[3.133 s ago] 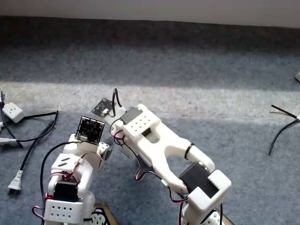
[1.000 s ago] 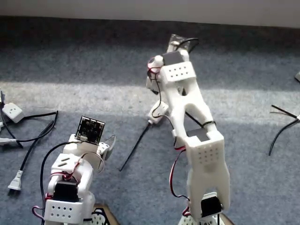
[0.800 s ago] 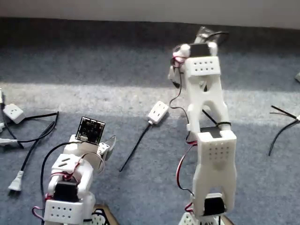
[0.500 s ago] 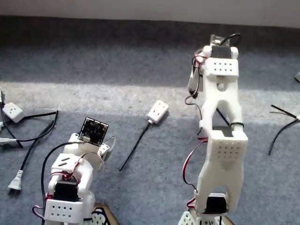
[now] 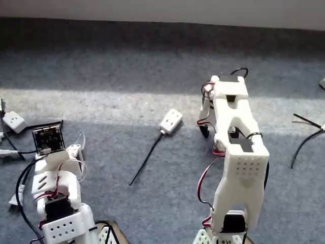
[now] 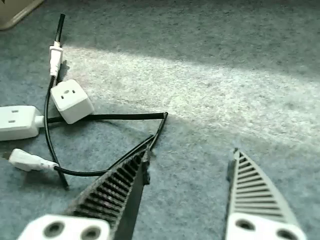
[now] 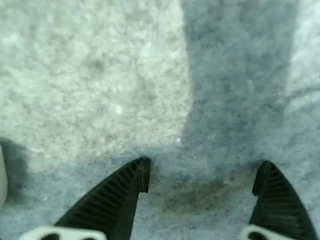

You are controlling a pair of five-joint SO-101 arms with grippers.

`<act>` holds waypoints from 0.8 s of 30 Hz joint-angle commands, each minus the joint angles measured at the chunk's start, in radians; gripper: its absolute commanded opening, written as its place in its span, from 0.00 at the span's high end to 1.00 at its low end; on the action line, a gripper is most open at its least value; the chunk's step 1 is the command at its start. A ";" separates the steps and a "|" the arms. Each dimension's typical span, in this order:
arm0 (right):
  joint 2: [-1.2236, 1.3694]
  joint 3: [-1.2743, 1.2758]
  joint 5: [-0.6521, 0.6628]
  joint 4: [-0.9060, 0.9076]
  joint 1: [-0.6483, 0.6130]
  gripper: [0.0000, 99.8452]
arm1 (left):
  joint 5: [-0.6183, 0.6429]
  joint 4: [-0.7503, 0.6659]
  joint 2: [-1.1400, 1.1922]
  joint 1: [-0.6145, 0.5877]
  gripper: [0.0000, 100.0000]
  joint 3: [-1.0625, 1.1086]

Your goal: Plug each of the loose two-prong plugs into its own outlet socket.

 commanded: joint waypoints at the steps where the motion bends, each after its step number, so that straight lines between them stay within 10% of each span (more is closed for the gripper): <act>1: -0.047 0.053 -0.012 -0.065 0.022 0.67 | -0.176 -0.028 0.001 -0.104 0.74 0.008; 15: -0.097 0.142 -0.005 -0.128 0.019 0.67 | -0.031 0.014 0.004 -0.335 0.75 -0.139; 24: -0.096 0.142 -0.005 -0.128 0.021 0.67 | -0.290 0.008 0.259 -0.325 0.74 -0.344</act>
